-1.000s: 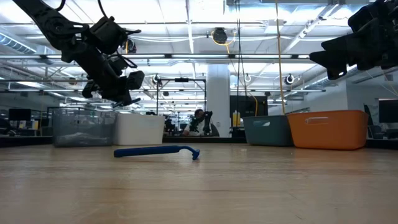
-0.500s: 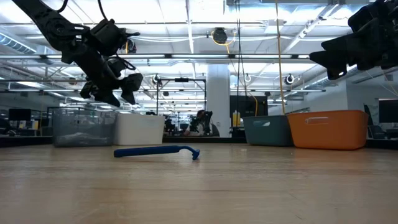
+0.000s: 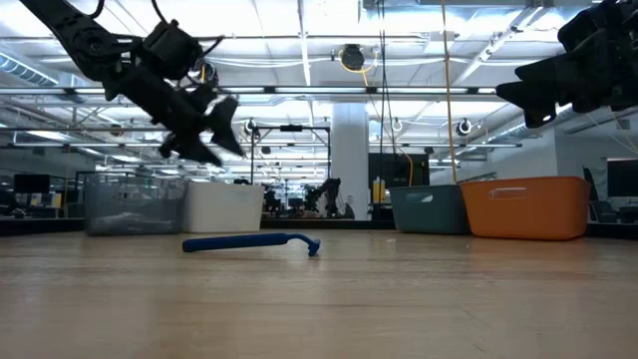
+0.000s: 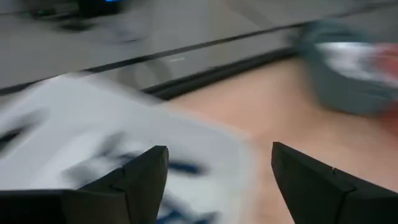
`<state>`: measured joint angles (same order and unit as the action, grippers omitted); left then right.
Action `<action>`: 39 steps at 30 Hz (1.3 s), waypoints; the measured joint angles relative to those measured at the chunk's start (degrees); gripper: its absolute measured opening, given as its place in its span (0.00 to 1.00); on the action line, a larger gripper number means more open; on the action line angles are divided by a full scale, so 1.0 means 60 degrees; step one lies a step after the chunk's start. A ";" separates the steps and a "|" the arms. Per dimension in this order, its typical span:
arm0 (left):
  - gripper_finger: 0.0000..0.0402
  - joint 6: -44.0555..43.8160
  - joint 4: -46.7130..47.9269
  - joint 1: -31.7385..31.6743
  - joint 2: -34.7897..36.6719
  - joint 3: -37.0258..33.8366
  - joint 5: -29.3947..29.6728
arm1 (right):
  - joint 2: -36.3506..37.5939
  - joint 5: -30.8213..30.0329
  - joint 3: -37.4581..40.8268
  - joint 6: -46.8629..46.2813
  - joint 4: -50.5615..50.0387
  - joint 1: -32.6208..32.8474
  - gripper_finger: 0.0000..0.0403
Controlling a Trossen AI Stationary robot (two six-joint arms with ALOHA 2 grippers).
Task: Pick & Place Travel size toiletries
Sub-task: Put the blue razor into the white bin
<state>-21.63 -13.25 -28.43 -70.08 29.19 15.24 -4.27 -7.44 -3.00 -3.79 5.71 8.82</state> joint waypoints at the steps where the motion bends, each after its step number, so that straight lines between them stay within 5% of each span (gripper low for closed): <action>1: 0.68 0.0248 -0.0347 0.0100 0.0002 0.0000 -0.0587 | 0.0000 0.0000 0.0003 0.0000 0.0000 0.0001 0.48; 5: 0.64 0.0847 -0.1750 0.0737 0.0007 0.0000 -0.2640 | 0.0000 0.0000 0.0000 0.0000 0.0000 0.0004 0.48; 9: 0.61 0.1233 -0.2689 0.1694 0.0007 0.0004 -0.3602 | 0.0000 0.0000 0.0003 0.0000 0.0000 0.0001 0.48; 13: 0.63 0.1503 -0.2058 0.2945 0.0007 0.0474 -0.3603 | -0.0001 0.0000 0.0000 0.0000 0.0000 0.0001 0.48; 18: 0.63 0.2825 0.2498 0.4755 -0.0488 0.2561 -0.1609 | -0.0003 0.0003 0.0003 0.0000 0.0000 0.0000 0.48; 21: 0.63 0.3741 0.3905 0.5561 -0.1214 0.3434 -0.1062 | -0.0003 0.0000 0.0001 0.0000 0.0000 0.0002 0.48; 33: 0.63 0.4077 0.2784 0.6182 -0.3990 0.3708 -0.2829 | -0.0004 0.0000 0.0000 0.0000 0.0003 0.0000 0.48; 39: 0.63 0.4083 0.2681 0.6547 -0.5019 0.3708 -0.2864 | -0.0004 0.0000 0.0003 0.0000 0.0000 0.0001 0.48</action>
<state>2.87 2.83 10.85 -100.20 51.44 -1.95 -4.29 -7.44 -2.98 -3.79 5.72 8.82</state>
